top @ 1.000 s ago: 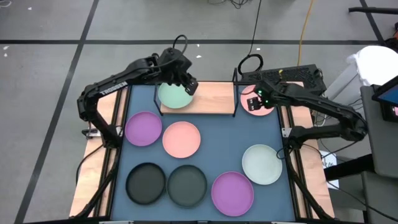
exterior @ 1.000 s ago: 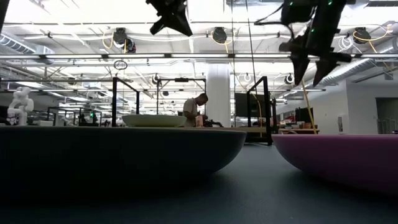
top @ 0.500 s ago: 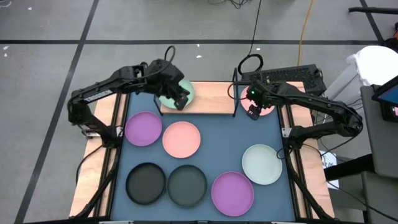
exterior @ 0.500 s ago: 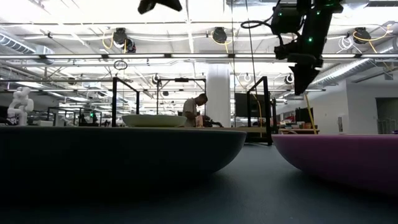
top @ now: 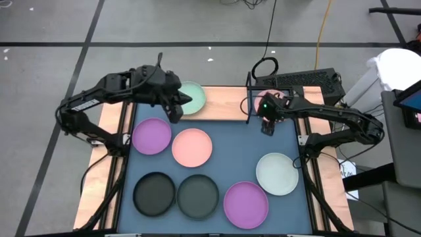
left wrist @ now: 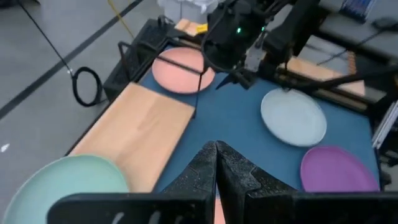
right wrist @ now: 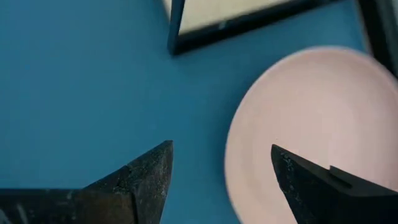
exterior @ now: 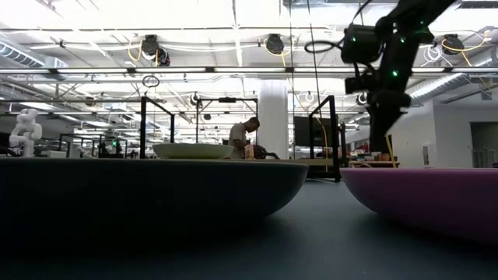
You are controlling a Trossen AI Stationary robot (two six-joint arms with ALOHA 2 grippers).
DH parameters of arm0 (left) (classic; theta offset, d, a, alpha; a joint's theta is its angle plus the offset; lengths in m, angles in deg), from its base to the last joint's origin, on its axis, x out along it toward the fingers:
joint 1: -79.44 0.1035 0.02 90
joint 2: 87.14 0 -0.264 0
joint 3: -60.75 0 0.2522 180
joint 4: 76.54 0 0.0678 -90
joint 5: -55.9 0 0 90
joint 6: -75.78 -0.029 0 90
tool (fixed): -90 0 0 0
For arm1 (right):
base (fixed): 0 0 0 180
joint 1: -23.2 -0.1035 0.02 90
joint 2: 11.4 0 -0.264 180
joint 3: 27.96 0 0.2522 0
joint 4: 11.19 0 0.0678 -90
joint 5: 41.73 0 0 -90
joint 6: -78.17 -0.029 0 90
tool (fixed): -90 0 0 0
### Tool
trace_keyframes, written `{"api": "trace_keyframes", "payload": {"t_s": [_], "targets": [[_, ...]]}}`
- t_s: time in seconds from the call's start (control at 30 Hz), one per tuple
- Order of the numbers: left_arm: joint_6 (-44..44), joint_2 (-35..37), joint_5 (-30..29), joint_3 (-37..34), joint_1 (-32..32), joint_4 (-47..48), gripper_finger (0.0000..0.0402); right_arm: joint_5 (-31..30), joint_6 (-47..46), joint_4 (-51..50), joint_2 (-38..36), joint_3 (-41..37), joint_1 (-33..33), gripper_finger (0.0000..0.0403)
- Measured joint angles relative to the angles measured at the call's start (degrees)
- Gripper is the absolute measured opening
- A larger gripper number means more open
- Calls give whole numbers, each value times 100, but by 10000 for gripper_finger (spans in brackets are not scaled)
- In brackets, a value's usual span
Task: Place and stack plates onto a shelf
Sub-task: Put the right pink plate on the shelf
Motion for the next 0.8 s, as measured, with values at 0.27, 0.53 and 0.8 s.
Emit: {"api": "trace_keyframes", "payload": {"t_s": [0.27,0.53,0.8], "targets": [[-279,179,-111,4,229,114,10,-4,252,199,-6,-413,0,253],[-420,177,-92,4,406,128,10,-91,285,230,15,-563,6,231],[-417,177,-88,4,403,154,10,-339,484,292,454,-563,29,197]]}}
